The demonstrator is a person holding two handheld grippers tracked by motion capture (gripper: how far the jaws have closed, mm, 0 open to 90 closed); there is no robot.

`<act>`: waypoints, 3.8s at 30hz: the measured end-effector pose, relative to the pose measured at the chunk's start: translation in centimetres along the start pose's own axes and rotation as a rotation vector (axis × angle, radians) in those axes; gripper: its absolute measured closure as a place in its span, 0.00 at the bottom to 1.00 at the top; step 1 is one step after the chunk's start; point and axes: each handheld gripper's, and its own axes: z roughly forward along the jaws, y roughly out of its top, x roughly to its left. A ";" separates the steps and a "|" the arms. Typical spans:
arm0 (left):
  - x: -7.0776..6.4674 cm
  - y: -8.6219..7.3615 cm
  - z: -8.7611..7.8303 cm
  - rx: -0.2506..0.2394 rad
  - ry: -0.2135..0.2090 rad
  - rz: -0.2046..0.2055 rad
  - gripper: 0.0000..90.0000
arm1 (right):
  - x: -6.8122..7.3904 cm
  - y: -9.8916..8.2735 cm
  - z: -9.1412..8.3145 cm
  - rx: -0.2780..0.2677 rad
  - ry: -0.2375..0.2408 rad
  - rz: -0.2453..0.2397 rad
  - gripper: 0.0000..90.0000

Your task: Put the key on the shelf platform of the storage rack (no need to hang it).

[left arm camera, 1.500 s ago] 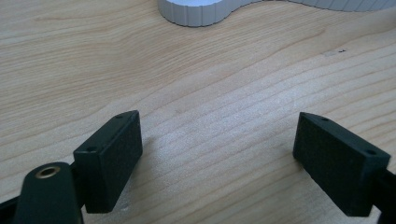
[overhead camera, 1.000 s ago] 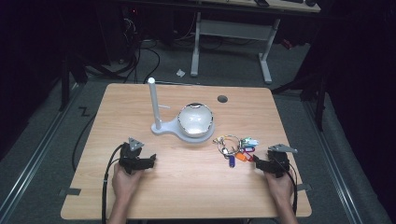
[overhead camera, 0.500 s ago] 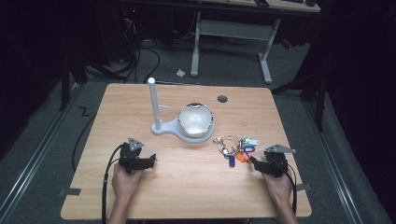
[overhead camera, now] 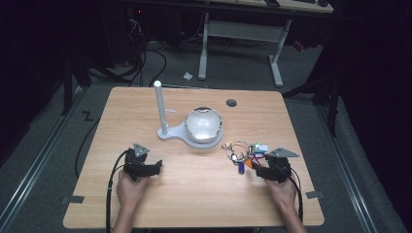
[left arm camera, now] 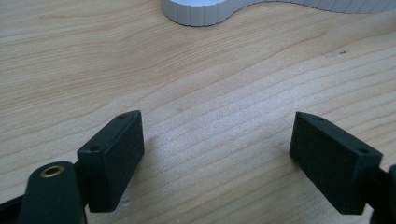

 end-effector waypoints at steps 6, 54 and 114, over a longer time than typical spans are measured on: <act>0.0 0.0 0.0 0.002 -0.001 -0.001 0.20 | 0.6 0.9 1.4 0.016 0.015 -0.016 0.35; 0.0 0.0 0.0 -0.002 -0.001 0.002 0.20 | 1.6 1.6 3.5 0.023 -0.054 -0.213 0.79; 0.0 0.1 0.0 -0.003 -0.001 0.002 0.20 | 0.2 12.4 -8.3 -0.240 0.144 -0.177 0.95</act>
